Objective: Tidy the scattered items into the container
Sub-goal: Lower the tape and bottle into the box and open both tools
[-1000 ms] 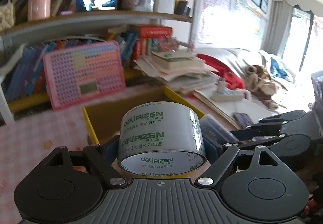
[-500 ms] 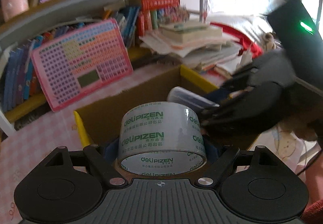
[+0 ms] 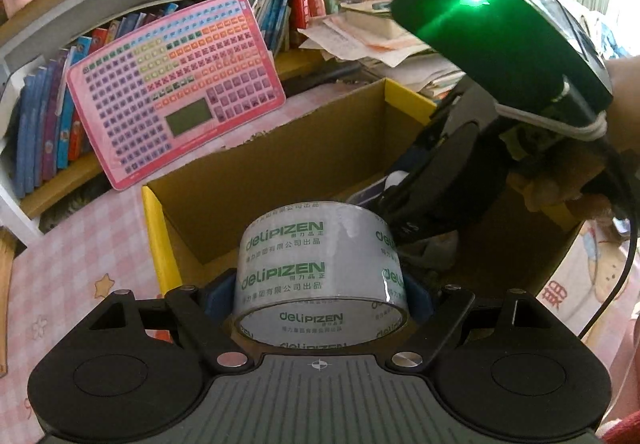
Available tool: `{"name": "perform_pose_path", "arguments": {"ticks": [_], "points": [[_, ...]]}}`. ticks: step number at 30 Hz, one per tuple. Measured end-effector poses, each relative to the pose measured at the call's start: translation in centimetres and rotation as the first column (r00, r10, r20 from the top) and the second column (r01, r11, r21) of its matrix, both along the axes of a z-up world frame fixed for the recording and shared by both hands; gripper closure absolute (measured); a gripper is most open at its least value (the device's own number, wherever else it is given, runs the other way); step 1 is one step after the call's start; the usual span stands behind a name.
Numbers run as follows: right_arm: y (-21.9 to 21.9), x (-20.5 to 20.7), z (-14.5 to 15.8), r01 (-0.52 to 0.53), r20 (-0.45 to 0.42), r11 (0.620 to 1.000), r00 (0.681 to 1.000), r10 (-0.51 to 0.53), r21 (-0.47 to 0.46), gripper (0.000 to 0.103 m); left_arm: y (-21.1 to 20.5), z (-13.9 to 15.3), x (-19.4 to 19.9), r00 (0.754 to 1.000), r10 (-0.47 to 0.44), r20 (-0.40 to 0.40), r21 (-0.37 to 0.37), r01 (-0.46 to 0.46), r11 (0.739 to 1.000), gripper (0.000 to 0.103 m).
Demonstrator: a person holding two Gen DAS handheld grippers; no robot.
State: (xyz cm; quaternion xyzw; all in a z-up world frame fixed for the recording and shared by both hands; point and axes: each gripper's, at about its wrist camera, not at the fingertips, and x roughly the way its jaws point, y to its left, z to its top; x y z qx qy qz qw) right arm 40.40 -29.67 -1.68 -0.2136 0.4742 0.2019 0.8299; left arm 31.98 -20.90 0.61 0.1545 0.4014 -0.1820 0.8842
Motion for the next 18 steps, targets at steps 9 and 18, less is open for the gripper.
{"name": "perform_pose_path", "arguments": {"ticks": [9, 18], "points": [[-0.2, -0.1, 0.7, 0.025, 0.015, 0.998, 1.0, -0.026, 0.057, 0.057, 0.0, 0.3, -1.3, 0.996, -0.003, 0.093, 0.025, 0.0, 1.0, 0.014], [-0.9, -3.7, 4.7, 0.075, 0.119, 0.989, 0.989, -0.09, 0.125, 0.054, 2.6, 3.8, -4.4, 0.979, 0.02, 0.205, -0.103, 0.001, 0.995, 0.01]]}}
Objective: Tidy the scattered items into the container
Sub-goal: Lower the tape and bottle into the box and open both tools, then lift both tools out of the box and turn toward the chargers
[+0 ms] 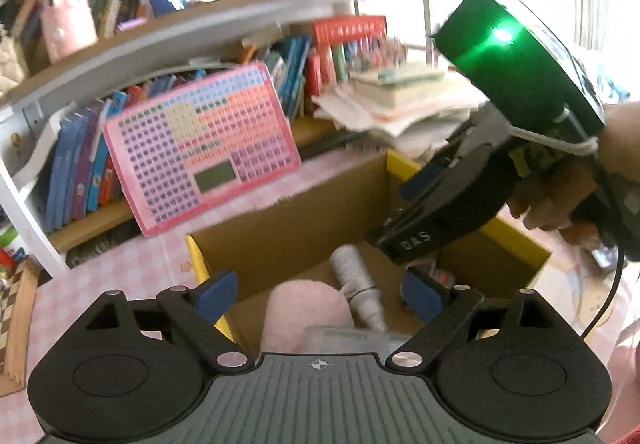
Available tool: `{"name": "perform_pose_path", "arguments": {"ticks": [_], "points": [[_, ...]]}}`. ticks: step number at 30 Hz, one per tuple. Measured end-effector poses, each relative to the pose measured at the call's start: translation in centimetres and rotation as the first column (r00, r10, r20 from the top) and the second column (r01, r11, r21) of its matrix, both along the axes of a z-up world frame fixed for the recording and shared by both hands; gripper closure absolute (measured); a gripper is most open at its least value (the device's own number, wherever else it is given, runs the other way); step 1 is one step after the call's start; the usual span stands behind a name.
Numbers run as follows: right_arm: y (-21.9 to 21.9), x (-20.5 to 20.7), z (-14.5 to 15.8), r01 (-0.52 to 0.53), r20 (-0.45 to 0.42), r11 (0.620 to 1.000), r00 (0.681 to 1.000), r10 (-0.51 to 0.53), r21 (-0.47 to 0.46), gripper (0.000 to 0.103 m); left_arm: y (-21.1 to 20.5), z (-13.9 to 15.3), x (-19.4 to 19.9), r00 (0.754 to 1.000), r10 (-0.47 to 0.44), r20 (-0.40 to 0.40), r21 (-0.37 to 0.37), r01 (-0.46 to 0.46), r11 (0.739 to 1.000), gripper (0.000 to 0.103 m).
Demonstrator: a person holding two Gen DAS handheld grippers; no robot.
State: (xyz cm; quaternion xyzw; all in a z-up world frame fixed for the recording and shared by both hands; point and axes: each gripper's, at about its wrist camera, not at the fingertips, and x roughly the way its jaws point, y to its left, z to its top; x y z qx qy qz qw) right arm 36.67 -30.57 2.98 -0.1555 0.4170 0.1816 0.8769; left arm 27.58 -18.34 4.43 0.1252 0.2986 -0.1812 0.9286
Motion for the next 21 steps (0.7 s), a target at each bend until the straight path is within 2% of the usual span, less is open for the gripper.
{"name": "perform_pose_path", "arguments": {"ticks": [6, 10, 13, 21], "points": [[-0.2, -4.0, 2.0, 0.044, 0.042, 0.998, 0.998, -0.046, 0.036, 0.052, 2.3, 1.2, -3.0, 1.0, -0.003, 0.014, -0.06, 0.004, 0.998, 0.01], [0.0, -6.8, 3.4, 0.076, 0.067, 0.994, 0.994, -0.082, 0.083, 0.043, 4.0, 1.9, -4.8, 1.0, -0.004, 0.015, -0.131, 0.006, 0.991, 0.01], [0.4, -9.0, 4.3, 0.103, 0.101, 0.99, 0.988, -0.113, 0.099, 0.042, 5.4, 2.2, -6.1, 1.0, 0.006, 0.017, -0.175, -0.003, 0.985, 0.01], [1.7, -14.5, 4.8, 0.185, 0.168, 0.976, 0.964, -0.204, 0.118, 0.037, 9.6, 2.1, -9.5, 0.999, 0.041, 0.01, -0.215, -0.037, 0.976, 0.01]]}}
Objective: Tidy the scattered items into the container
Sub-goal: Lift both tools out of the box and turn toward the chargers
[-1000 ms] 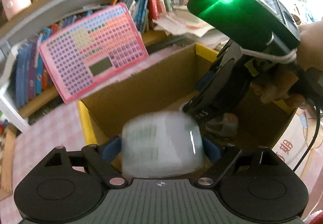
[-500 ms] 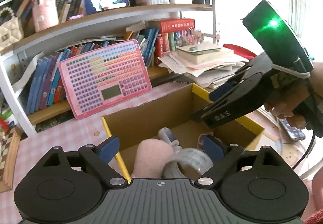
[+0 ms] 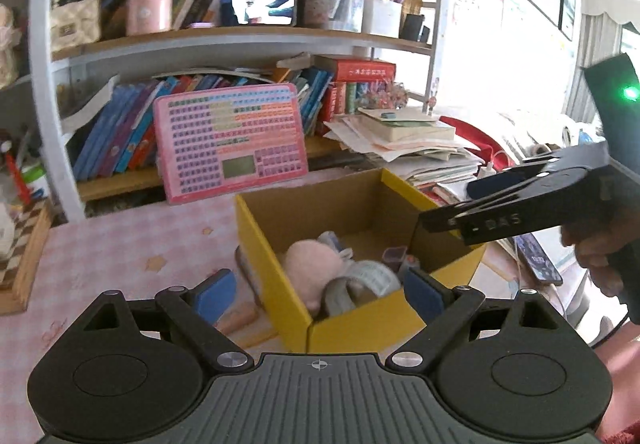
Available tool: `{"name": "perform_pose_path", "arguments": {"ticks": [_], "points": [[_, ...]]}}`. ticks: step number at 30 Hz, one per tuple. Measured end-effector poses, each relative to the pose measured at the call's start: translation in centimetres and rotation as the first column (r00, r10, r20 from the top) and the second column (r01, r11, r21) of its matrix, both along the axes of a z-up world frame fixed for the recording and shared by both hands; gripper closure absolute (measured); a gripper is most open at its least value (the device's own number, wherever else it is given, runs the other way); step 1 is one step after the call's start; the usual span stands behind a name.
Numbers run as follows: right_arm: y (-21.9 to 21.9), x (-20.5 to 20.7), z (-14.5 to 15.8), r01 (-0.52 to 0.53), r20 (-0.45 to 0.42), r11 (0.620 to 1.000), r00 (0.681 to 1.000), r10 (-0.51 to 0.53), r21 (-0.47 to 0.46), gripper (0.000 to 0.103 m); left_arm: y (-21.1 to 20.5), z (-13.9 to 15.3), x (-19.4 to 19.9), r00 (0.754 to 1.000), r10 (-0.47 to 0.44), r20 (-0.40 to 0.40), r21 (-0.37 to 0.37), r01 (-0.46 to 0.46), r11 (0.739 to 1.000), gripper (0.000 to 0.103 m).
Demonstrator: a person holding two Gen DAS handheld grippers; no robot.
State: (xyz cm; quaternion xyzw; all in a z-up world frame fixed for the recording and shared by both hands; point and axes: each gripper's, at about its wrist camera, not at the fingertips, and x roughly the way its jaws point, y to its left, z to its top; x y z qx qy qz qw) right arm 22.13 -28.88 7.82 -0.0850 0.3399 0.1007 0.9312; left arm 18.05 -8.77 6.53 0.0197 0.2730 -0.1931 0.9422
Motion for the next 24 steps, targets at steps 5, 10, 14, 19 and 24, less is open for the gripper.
{"name": "perform_pose_path", "arguments": {"ticks": [5, 10, 14, 19, 24], "points": [[0.7, -3.5, -0.2, 0.068, 0.048, 0.998, 0.997, -0.068, 0.001, 0.034, 2.7, -0.2, -2.6, 1.0, 0.028, 0.003, 0.002, -0.028, 1.0, 0.01], [1.1, -6.6, -0.8, 0.121, 0.054, 0.993, 0.991, -0.12, -0.004, 0.031, 5.5, -0.8, -4.8, 0.997, 0.068, -0.026, -0.002, -0.068, 0.998, 0.01], [1.7, -8.7, -1.6, 0.152, 0.037, 0.988, 0.988, -0.152, 0.002, 0.029, 7.0, -1.4, -6.2, 0.995, 0.082, -0.05, 0.008, -0.082, 0.997, 0.01], [2.4, -11.1, -2.6, 0.195, 0.014, 0.981, 0.981, -0.195, 0.018, 0.027, 8.1, -1.9, -8.0, 0.994, 0.08, -0.073, 0.014, -0.079, 0.997, 0.01], [3.1, -13.1, -3.4, 0.224, -0.015, 0.974, 0.975, -0.224, 0.03, 0.027, 8.9, -2.3, -9.3, 0.994, 0.068, -0.088, 0.019, -0.067, 0.998, 0.01]]}}
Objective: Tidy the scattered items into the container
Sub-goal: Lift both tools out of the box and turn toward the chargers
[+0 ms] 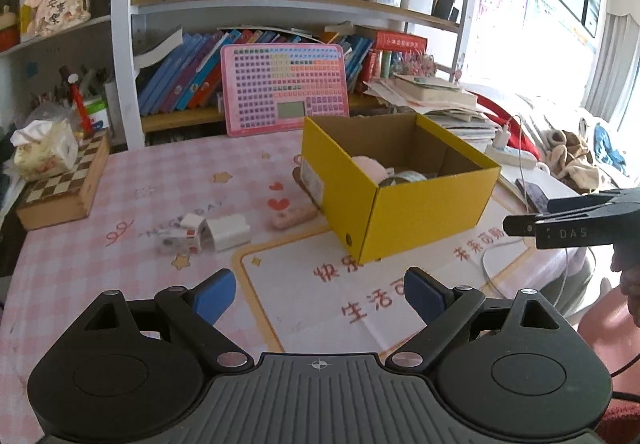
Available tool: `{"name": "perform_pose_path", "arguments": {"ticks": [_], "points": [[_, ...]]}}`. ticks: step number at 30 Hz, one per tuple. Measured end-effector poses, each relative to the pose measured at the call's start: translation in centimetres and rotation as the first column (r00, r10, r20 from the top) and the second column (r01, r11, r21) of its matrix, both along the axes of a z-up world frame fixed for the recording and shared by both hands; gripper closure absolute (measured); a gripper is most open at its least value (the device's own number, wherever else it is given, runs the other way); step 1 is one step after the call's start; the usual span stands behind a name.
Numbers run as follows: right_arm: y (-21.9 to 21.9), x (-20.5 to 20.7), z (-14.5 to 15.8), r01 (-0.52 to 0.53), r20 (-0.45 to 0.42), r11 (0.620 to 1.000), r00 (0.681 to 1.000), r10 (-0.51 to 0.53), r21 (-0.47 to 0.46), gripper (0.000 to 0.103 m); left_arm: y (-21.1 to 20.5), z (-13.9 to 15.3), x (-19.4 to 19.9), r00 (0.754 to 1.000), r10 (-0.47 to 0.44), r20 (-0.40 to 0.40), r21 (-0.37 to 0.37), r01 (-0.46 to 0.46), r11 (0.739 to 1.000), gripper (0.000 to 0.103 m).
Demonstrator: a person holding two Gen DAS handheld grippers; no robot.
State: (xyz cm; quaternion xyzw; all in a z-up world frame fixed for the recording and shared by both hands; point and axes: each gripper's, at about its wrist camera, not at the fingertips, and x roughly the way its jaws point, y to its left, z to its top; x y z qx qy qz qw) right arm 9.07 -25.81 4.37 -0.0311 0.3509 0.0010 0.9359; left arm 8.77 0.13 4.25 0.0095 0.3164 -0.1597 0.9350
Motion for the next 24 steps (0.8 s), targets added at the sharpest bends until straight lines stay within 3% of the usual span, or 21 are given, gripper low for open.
{"name": "perform_pose_path", "arguments": {"ticks": [13, 24], "points": [[2.3, -3.4, -1.7, 0.015, -0.03, 1.0, 0.999, -0.015, 0.005, 0.024, 1.7, -1.1, -2.4, 0.998, 0.057, -0.029, -0.011, -0.058, 0.998, 0.01], [5.0, -5.5, -3.7, -0.007, -0.081, 1.0, 0.997, 0.009, 0.029, 0.023, 2.4, -2.6, -3.9, 0.992, 0.113, -0.055, 0.048, -0.111, 0.993, 0.01]]}}
